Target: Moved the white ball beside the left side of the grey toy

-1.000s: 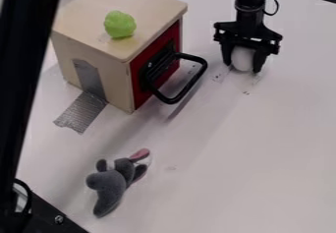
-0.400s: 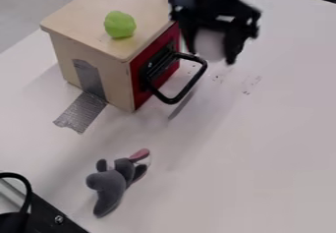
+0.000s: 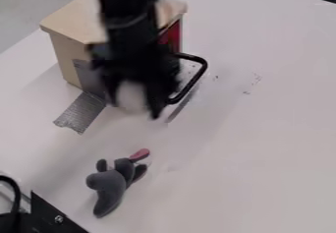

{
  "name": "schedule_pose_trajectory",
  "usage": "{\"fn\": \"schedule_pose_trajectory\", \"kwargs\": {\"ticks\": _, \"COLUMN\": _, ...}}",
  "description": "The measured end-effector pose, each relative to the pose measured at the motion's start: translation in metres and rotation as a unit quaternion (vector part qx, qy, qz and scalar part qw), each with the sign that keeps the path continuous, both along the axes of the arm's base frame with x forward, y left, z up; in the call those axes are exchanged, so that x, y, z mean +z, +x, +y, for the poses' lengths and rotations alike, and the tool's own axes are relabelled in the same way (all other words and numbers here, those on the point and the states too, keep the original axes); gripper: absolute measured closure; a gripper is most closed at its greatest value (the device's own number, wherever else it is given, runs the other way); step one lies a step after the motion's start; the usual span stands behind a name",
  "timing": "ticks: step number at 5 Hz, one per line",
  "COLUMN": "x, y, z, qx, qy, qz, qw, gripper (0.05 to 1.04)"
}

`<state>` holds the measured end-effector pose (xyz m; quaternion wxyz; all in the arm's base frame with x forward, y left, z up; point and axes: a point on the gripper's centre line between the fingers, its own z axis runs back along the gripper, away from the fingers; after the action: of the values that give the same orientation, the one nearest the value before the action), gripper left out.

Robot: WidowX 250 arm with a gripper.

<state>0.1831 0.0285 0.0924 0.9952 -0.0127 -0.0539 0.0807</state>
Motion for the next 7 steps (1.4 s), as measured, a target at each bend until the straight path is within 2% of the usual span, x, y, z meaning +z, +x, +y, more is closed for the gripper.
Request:
{"fn": "schedule_pose_trajectory", "kwargs": {"ticks": 1, "x": -0.015, "y": -0.022, "z": 0.026, "qx": 0.027, "qy": 0.008, "qz": 0.014, "qw": 0.9995, "gripper": 0.329}}
{"fn": "schedule_pose_trajectory", "kwargs": {"ticks": 2, "x": -0.034, "y": -0.035, "z": 0.058, "qx": 0.058, "qy": 0.006, "qz": 0.018, "qw": 0.9981, "gripper": 0.329}}
{"fn": "schedule_pose_trajectory", "kwargs": {"ticks": 3, "x": -0.055, "y": -0.034, "z": 0.072, "qx": 0.07, "qy": 0.01, "qz": 0.036, "qw": 0.9969, "gripper": 0.329}}
{"fn": "schedule_pose_trajectory", "kwargs": {"ticks": 4, "x": -0.072, "y": -0.02, "z": 0.076, "qx": 0.061, "qy": 0.008, "qz": 0.045, "qw": 0.9971, "gripper": 0.329}}
{"fn": "schedule_pose_trajectory", "kwargs": {"ticks": 5, "x": -0.084, "y": -0.008, "z": 0.056, "qx": 0.023, "qy": 0.009, "qz": 0.057, "qw": 0.998, "gripper": 0.324}}
{"fn": "schedule_pose_trajectory", "kwargs": {"ticks": 6, "x": -0.084, "y": -0.001, "z": 0.043, "qx": 0.001, "qy": 0.022, "qz": 0.059, "qw": 0.998, "gripper": 0.274}}
{"fn": "schedule_pose_trajectory", "kwargs": {"ticks": 7, "x": -0.07, "y": -0.001, "z": 0.036, "qx": -0.011, "qy": 0.031, "qz": 0.057, "qw": 0.9978, "gripper": 0.079}}
